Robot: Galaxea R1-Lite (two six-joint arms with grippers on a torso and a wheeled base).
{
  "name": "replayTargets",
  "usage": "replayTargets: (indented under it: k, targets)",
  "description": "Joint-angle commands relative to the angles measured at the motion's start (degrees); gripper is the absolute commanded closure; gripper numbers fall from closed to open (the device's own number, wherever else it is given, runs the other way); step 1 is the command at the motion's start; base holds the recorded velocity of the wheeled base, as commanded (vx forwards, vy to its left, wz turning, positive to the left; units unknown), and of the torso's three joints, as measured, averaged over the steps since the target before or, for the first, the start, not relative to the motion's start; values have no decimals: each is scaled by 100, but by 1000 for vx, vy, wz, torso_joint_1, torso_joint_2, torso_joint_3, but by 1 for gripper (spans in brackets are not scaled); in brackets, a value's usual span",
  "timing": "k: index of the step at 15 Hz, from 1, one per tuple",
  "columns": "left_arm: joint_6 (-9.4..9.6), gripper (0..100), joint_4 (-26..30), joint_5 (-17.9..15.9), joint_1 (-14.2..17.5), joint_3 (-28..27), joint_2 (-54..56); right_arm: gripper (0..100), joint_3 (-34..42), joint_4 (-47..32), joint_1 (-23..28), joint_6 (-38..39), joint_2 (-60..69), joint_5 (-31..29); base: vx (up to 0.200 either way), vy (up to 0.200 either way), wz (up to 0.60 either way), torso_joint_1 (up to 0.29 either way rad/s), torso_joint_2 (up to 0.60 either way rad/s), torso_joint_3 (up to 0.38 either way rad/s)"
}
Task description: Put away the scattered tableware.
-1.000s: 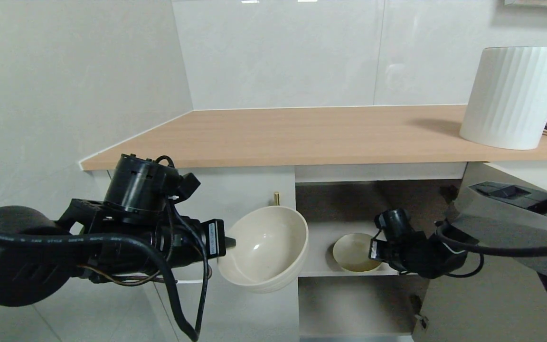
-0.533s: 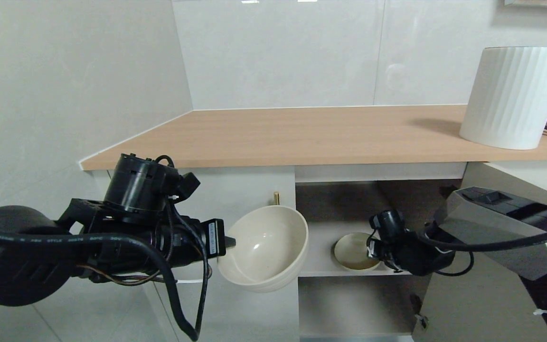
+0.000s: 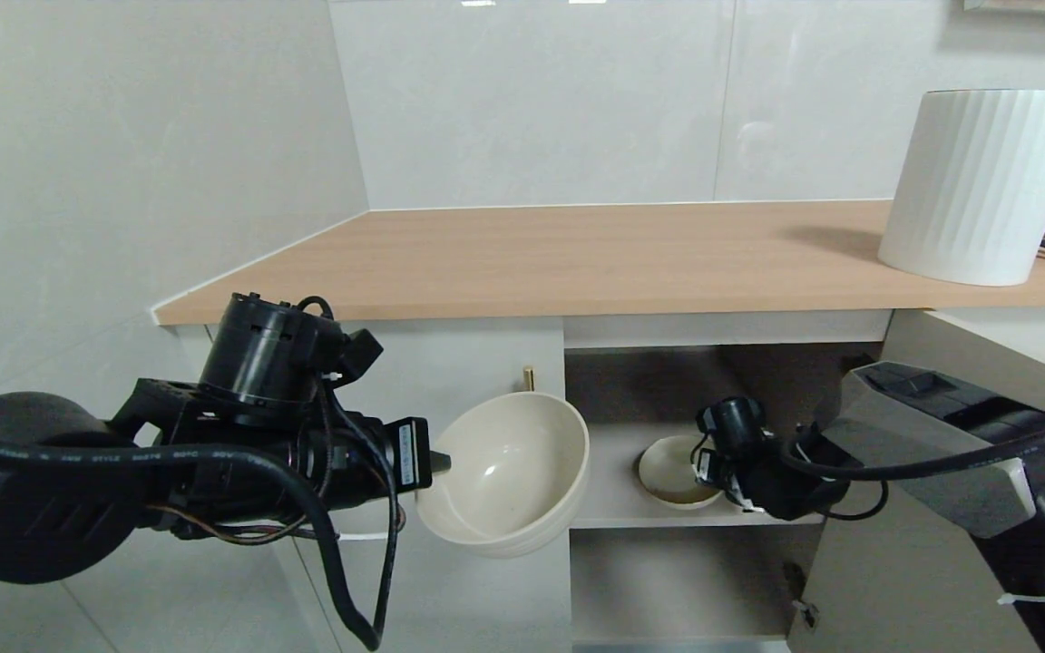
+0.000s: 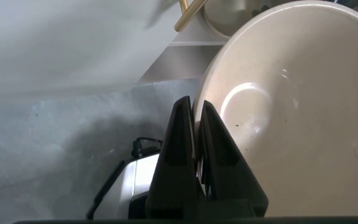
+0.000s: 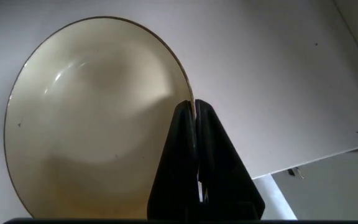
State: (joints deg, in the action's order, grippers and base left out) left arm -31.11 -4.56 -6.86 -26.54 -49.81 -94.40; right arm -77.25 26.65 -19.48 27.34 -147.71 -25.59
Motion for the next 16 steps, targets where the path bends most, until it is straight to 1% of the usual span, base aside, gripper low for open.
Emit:
replayTargets:
  k: [1, 2, 3, 7, 11, 12, 14, 16]
  targets:
    - [0, 100, -1, 1, 0, -2, -8, 100, -132, -37, -3, 8, -56, -16, 0, 0, 0, 0, 0, 0]
    - [0, 100, -10, 1, 0, -2, -8, 100, -159, -37, -3, -1, -100, -113, 0, 0, 0, 0, 0, 0]
    - [0, 100, -10, 1, 0, -2, -8, 0, -167, -37, -3, -1, -117, -139, 0, 0, 0, 0, 0, 0]
    - [0, 100, -10, 1, 0, -2, -17, 0, -247, -11, -3, 25, -117, -175, 0, 0, 0, 0, 0, 0]
    - [0, 100, -19, 62, 0, -2, -78, 0, -141, -37, -12, 219, 138, -219, 0, 0, 0, 0, 0, 0]
    - [0, 100, -19, 106, 0, -11, -105, 0, 167, -28, -38, 263, 392, -219, 0, 0, 0, 0, 0, 0]
    - [0, 100, -19, 141, -18, -20, -157, 0, 553, -28, -65, 263, 823, -183, 0, 0, 0, 0, 0, 0]
    - [0, 100, -10, 370, -185, -117, -377, 0, 1406, -46, -258, 245, 1904, 238, 0, 0, 0, 0, 0, 0]
